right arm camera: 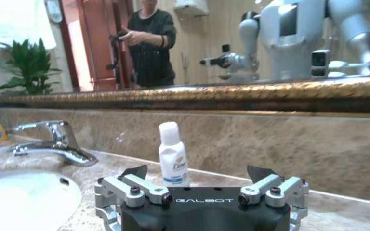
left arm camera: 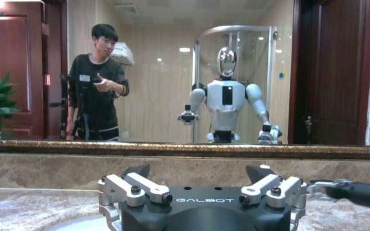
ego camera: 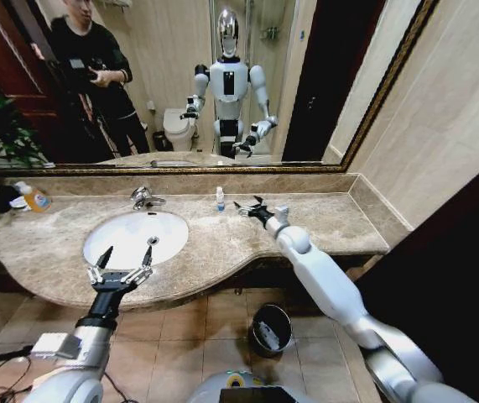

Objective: Pick up the trash from the sink and place it in the trash bin.

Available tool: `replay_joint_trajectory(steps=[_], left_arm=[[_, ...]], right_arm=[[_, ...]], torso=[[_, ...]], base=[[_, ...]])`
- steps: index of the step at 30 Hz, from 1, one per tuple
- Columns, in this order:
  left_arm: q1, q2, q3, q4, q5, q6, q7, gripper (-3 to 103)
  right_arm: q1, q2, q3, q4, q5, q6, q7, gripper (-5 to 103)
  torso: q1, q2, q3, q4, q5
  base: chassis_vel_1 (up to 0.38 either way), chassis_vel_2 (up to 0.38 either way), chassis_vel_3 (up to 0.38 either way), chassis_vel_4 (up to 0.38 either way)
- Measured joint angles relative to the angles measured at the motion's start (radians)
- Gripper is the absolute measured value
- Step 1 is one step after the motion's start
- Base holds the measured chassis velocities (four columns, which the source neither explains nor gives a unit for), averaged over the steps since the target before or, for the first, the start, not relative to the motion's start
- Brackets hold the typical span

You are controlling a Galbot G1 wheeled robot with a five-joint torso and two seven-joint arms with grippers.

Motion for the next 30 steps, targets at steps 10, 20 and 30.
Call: replay_joint_trajectory(steps=[10, 20, 30], left_arm=[[0.000, 0.000, 0.000, 0.000, 0.000, 0.000, 0.000, 100], [0.000, 0.000, 0.000, 0.000, 0.000, 0.000, 0.000, 100], [0.000, 0.000, 0.000, 0.000, 0.000, 0.000, 0.000, 100]], right_arm=[[0.028, 0.087, 0.020, -0.129, -0.047, 0.034, 0.016, 100], [0.043, 0.156, 0.050, -0.207, -0.070, 0.058, 0.023, 100], [0.091, 0.199, 0.009, -0.237, -0.074, 0.090, -0.039, 100]], torso=[[0.000, 0.000, 0.000, 0.0000, -0.0001], [0.000, 0.000, 0.000, 0.0000, -0.0001], [0.000, 0.000, 0.000, -0.0002, 0.0000]], base=[[0.000, 0.000, 0.000, 0.000], [0.000, 0.000, 0.000, 0.000], [0.000, 0.000, 0.000, 0.000]])
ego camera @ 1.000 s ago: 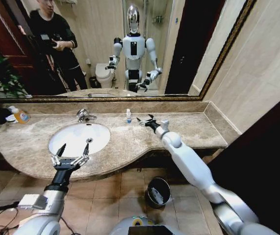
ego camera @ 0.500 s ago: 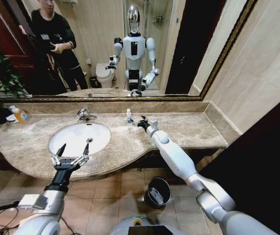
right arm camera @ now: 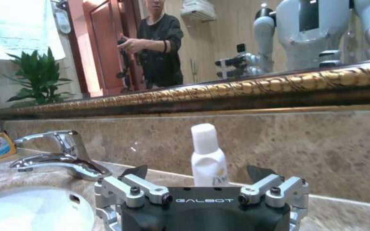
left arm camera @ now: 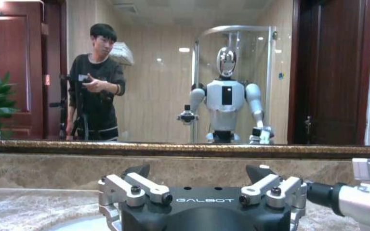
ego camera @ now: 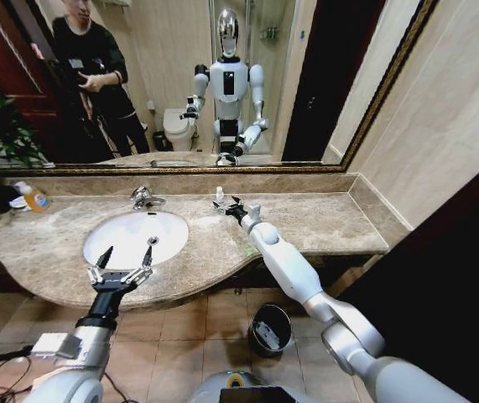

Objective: Pick up the trash from the sink and place it in the trash bin.

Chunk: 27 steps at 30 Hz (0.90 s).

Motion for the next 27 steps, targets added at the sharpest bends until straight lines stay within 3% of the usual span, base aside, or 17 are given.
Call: replay_joint_trajectory(steps=[17, 19, 23, 25, 26, 27], left_arm=[[0.000, 0.000, 0.000, 0.000, 0.000, 0.000, 0.000, 100], [0.000, 0.000, 0.000, 0.000, 0.000, 0.000, 0.000, 100], [0.000, 0.000, 0.000, 0.000, 0.000, 0.000, 0.000, 100], [0.000, 0.000, 0.000, 0.000, 0.000, 0.000, 0.000, 100], [0.000, 0.000, 0.000, 0.000, 0.000, 0.000, 0.000, 100], [0.000, 0.000, 0.000, 0.000, 0.000, 0.000, 0.000, 100]], right_arm=[[0.065, 0.085, 0.022, -0.146, -0.088, -0.001, 0.017, 103], [0.066, 0.087, 0.024, -0.152, -0.091, -0.002, 0.018, 100], [0.067, 0.089, 0.028, -0.169, -0.111, 0.009, 0.018, 79], [0.068, 0.090, 0.030, -0.173, -0.114, 0.011, 0.018, 79], [0.070, 0.090, 0.031, -0.175, -0.115, 0.013, 0.018, 68], [0.070, 0.090, 0.031, -0.175, -0.115, 0.013, 0.018, 68]], torso=[[0.000, 0.000, 0.000, 0.0000, 0.0001], [0.000, 0.000, 0.000, 0.0001, 0.0002], [0.000, 0.000, 0.000, 0.0000, 0.0002], [0.000, 0.000, 0.000, 0.0000, 0.0002], [0.000, 0.000, 0.000, 0.0001, 0.0002], [0.000, 0.000, 0.000, 0.0001, 0.0002]], base=[[0.000, 0.000, 0.000, 0.000], [0.000, 0.000, 0.000, 0.000], [0.000, 0.000, 0.000, 0.000], [0.000, 0.000, 0.000, 0.000], [0.000, 0.000, 0.000, 0.000], [0.000, 0.000, 0.000, 0.000]])
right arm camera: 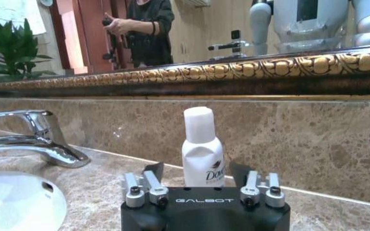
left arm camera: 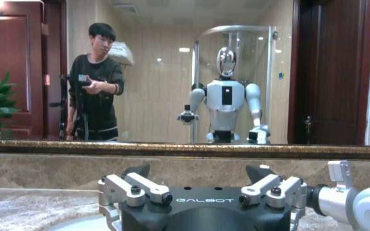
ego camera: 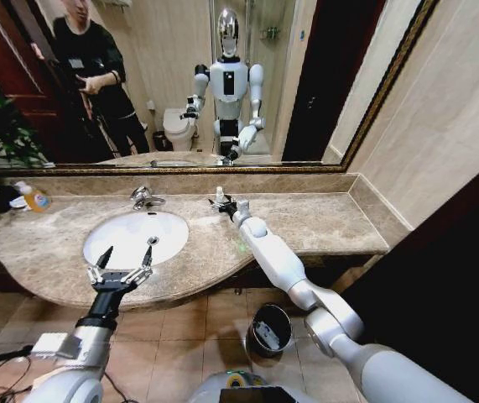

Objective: Pick up the trash from the sink and place it in the trash bin.

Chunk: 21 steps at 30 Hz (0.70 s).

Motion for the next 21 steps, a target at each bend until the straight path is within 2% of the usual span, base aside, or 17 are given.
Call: replay_joint_trajectory(steps=[2, 3, 5, 7, 11, 15, 18, 20, 21], left_arm=[[0.000, 0.000, 0.000, 0.000, 0.000, 0.000, 0.000, 100], [0.000, 0.000, 0.000, 0.000, 0.000, 0.000, 0.000, 100], [0.000, 0.000, 0.000, 0.000, 0.000, 0.000, 0.000, 100], [0.000, 0.000, 0.000, 0.000, 0.000, 0.000, 0.000, 100], [0.000, 0.000, 0.000, 0.000, 0.000, 0.000, 0.000, 100], [0.000, 0.000, 0.000, 0.000, 0.000, 0.000, 0.000, 100], [0.000, 0.000, 0.000, 0.000, 0.000, 0.000, 0.000, 100], [0.000, 0.000, 0.000, 0.000, 0.000, 0.000, 0.000, 100], [0.000, 0.000, 0.000, 0.000, 0.000, 0.000, 0.000, 100]], right_arm=[[0.000, 0.000, 0.001, -0.001, 0.000, 0.001, 0.001, 57], [0.000, 0.000, 0.001, -0.001, 0.000, 0.001, 0.001, 57], [0.000, -0.002, 0.001, -0.001, 0.000, 0.001, 0.009, 47], [0.000, -0.002, 0.001, 0.000, 0.000, 0.001, 0.013, 47], [-0.015, -0.027, -0.001, 0.066, 0.001, -0.059, 0.045, 28], [-0.031, -0.055, -0.012, 0.131, 0.008, -0.073, 0.057, 22], [-0.082, -0.139, -0.029, 0.316, 0.086, -0.114, 0.074, 15], [-0.098, -0.165, -0.029, 0.359, 0.102, -0.121, 0.073, 15], [-0.119, -0.202, -0.025, 0.412, 0.127, -0.137, 0.069, 15]], torso=[[0.000, 0.000, 0.000, 0.0000, 0.0000], [0.000, 0.000, 0.000, 0.0000, 0.0000], [0.000, 0.000, 0.000, 0.0000, 0.0000], [0.000, 0.000, 0.000, 0.0000, 0.0000], [0.000, 0.000, 0.000, 0.0000, 0.0001], [0.000, 0.000, 0.000, 0.0000, 0.0001], [0.000, 0.000, 0.000, 0.0002, 0.0004], [0.000, 0.000, 0.000, 0.0001, 0.0000], [0.000, 0.000, 0.000, 0.0003, 0.0004]], base=[[0.000, 0.000, 0.000, 0.000], [0.000, 0.000, 0.000, 0.000], [0.000, 0.000, 0.000, 0.000], [0.000, 0.000, 0.000, 0.000], [0.000, 0.000, 0.000, 0.000], [0.000, 0.000, 0.000, 0.000], [0.000, 0.000, 0.000, 0.000], [0.000, 0.000, 0.000, 0.000], [0.000, 0.000, 0.000, 0.000]])
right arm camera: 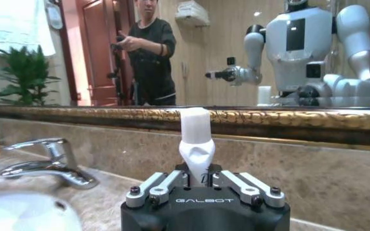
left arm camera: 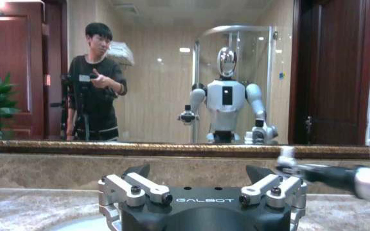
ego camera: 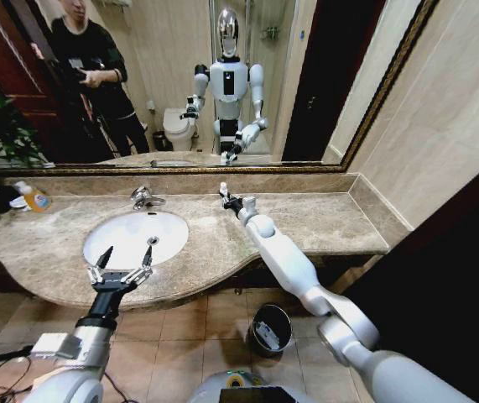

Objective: Pick up the trash from the sink and place it in the trash bin.

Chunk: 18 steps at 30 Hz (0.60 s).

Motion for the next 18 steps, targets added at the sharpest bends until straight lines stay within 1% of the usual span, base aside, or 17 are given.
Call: replay_joint_trajectory(steps=[2, 3, 6, 7, 8, 9, 10, 11, 12, 13, 14, 15, 16, 17, 18], left_arm=[[0.000, 0.000, 0.000, 0.000, 0.000, 0.000, 0.000, 100], [0.000, 0.000, 0.000, 0.000, 0.000, 0.000, 0.000, 100], [0.000, 0.000, 0.000, 0.000, 0.000, 0.000, 0.000, 100], [0.000, 0.000, 0.000, 0.000, 0.000, 0.000, 0.000, 100], [0.000, 0.000, 0.000, 0.000, 0.000, 0.000, 0.000, 100], [0.000, 0.000, 0.000, 0.000, 0.000, 0.000, 0.000, 100], [0.000, 0.000, 0.000, 0.000, 0.000, 0.000, 0.000, 100], [0.000, 0.000, 0.000, 0.000, 0.000, 0.000, 0.001, 100], [0.000, 0.000, 0.000, 0.000, 0.000, 0.000, 0.000, 100], [0.000, 0.000, 0.000, 0.000, 0.000, 0.000, 0.000, 100], [0.000, 0.000, 0.000, 0.000, 0.000, 0.000, 0.000, 100], [0.000, 0.000, 0.000, 0.000, 0.000, 0.000, 0.000, 100], [0.000, 0.000, 0.000, 0.000, 0.000, 0.000, 0.000, 100], [0.000, 0.000, 0.000, 0.000, 0.000, 0.000, 0.000, 100], [0.000, 0.000, 0.000, 0.000, 0.000, 0.000, 0.000, 100]], right_arm=[[-0.041, -0.070, 0.022, 0.094, 0.058, -0.025, -0.015, 15], [-0.041, -0.070, 0.022, 0.094, 0.058, -0.025, -0.015, 15], [-0.168, -0.223, 0.135, 0.302, 0.203, -0.069, -0.070, 15], [-0.168, -0.223, 0.135, 0.302, 0.203, -0.069, -0.070, 15], [-0.227, -0.273, 0.174, 0.376, 0.254, -0.080, -0.075, 15], [-0.256, -0.298, 0.191, 0.409, 0.274, -0.082, -0.077, 15], [-0.309, -0.341, 0.216, 0.461, 0.302, -0.085, -0.085, 15], [-0.352, -0.377, 0.236, 0.497, 0.316, -0.086, -0.099, 15], [-0.373, -0.394, 0.245, 0.514, 0.321, -0.087, -0.110, 15], [-0.373, -0.394, 0.245, 0.514, 0.321, -0.087, -0.110, 15], [-0.399, -0.415, 0.255, 0.528, 0.325, -0.087, -0.126, 15], [-0.429, -0.428, 0.274, 0.538, 0.324, -0.088, -0.139, 15], [-0.462, -0.438, 0.299, 0.546, 0.320, -0.090, -0.148, 15], [-0.462, -0.438, 0.299, 0.546, 0.320, -0.090, -0.148, 15], [-0.531, -0.453, 0.356, 0.551, 0.307, -0.090, -0.169, 15]], torso=[[0.000, 0.000, 0.000, -0.0001, 0.0001], [0.000, 0.000, 0.000, -0.0001, 0.0001], [0.000, 0.000, 0.000, -0.0005, 0.0001], [0.000, 0.000, 0.000, -0.0005, 0.0001], [0.000, 0.000, 0.000, -0.0004, 0.0000], [0.000, 0.000, 0.000, -0.0006, -0.0001], [0.000, 0.000, 0.000, -0.0011, 0.0000], [0.000, 0.000, 0.000, -0.0009, 0.0002], [0.000, 0.000, 0.000, -0.0010, 0.0002], [0.000, 0.000, 0.000, -0.0010, 0.0002], [0.000, 0.000, 0.000, -0.0007, 0.0000], [0.000, 0.000, 0.000, 0.0002, 0.0000], [0.000, 0.000, 0.000, 0.0006, 0.0000], [0.000, 0.000, 0.000, 0.0006, 0.0000], [0.000, 0.000, 0.000, 0.0003, 0.0002]], base=[[0.000, 0.000, 0.000, 0.000], [0.000, 0.000, 0.000, 0.000], [0.000, 0.000, 0.000, 0.000], [0.000, 0.000, 0.000, 0.000], [0.000, 0.000, 0.000, 0.000], [0.000, 0.000, 0.000, 0.000], [0.000, 0.000, 0.000, 0.000], [0.000, 0.000, 0.000, 0.000], [0.000, 0.000, 0.000, 0.000], [0.000, 0.000, 0.000, 0.000], [0.000, 0.000, 0.000, 0.000], [0.000, 0.000, 0.000, 0.000], [0.000, 0.000, 0.000, 0.000], [0.000, 0.000, 0.000, 0.000], [0.000, 0.000, 0.000, 0.000]])
